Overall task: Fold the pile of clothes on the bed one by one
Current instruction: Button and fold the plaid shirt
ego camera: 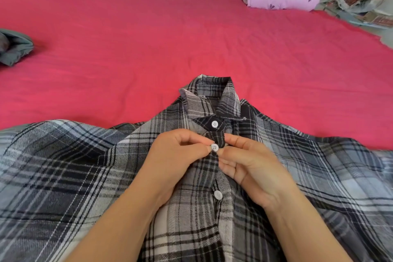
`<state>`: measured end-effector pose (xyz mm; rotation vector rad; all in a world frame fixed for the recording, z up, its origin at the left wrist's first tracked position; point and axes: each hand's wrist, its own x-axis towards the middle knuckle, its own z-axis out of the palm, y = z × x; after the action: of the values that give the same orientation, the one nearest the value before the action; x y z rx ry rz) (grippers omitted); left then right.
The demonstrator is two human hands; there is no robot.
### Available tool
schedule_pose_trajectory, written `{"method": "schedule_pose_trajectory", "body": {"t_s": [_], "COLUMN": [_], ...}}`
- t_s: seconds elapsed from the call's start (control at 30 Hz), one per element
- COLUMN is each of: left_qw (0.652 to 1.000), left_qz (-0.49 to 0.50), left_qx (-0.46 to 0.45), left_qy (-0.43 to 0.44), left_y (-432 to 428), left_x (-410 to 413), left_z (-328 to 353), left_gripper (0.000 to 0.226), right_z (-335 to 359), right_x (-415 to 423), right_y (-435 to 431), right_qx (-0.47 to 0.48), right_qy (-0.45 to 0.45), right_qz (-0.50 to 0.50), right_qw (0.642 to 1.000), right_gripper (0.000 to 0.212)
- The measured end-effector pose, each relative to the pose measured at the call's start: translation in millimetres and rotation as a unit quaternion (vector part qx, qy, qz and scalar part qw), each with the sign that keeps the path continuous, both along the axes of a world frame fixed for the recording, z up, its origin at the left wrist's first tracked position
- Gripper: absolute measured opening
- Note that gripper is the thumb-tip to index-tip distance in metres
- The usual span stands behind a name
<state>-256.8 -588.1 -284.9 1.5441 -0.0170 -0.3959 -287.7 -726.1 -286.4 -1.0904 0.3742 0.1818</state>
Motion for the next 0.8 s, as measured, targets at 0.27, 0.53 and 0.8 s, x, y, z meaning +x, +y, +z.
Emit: {"method": "schedule_pose_trajectory", "body": {"t_s": [0.27,0.53,0.8], "left_qw": [0.998,0.962,0.903], "left_qz": [0.002,-0.012,-0.026], "left_qx": [0.018,0.125,0.249], "left_qy": [-0.052,-0.242,-0.348], "left_y": [0,-1,-2], "left_x": [0,-3,1], "left_z": [-4,-3,-10], "left_gripper": [0.022,0.017,0.014], "right_z": [-4,-5,-6], "right_x": [1,1,-2], "right_y": [-1,2,1], "right_qx": [-0.003,-0.075,-0.272], "right_qy": [-0.004,-0.019,-0.037], "right_qz": [-0.007,-0.03,-0.03], "right_qw": [1.0,0.997,0.961], "right_gripper": [0.035,0.027,0.027]}}
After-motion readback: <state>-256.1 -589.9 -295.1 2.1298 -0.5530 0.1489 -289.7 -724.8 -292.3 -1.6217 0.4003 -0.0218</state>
